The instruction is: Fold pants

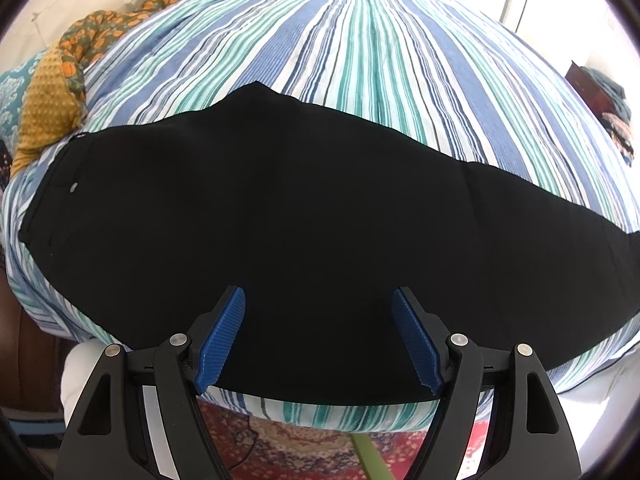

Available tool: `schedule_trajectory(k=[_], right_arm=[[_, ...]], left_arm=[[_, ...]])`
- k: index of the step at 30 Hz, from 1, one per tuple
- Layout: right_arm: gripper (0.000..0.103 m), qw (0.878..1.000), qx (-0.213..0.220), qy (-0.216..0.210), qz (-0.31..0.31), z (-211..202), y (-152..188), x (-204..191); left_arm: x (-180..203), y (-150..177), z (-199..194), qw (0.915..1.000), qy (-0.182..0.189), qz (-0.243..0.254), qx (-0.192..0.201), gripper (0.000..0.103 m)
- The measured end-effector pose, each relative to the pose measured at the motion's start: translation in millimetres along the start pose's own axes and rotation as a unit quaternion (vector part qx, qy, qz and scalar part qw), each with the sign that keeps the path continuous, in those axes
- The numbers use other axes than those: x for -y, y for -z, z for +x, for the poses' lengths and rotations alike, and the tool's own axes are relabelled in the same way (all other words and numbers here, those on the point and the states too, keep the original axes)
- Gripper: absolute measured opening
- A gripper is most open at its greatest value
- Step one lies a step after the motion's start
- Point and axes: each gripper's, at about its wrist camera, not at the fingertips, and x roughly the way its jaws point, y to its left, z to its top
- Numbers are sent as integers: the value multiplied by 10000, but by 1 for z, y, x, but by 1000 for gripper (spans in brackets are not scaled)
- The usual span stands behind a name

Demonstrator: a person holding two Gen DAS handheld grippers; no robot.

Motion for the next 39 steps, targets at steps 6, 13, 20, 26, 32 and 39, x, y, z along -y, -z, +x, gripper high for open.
schedule_trajectory(k=[6,13,20,26,32,39], right_arm=[[61,9833,-1666,-567,-455,51,-22,-10],[8,9636,-1851,824,-1743,68,-12,-40],[6,9802,-1259,-1163,-988,18,15,-72],[6,9454,-1556,-2726,-877,28,84,-159],[6,9209,-2079,-2999,-1370,126,186,-251],[67,9057,-2213,-1731,-3173,242,314,-309]], left_arm=[[-3,-1,-3,9999,-93,11,45,78],[2,-7,-6,9999,-67,81,61,78],[0,-11,-10,9999,27,22,130,78],[-14,-9,-16,9993,202,-249,218,78],[-49,-3,-27,9970,204,-664,336,78],[-95,11,-38,9931,173,-1106,364,78]])
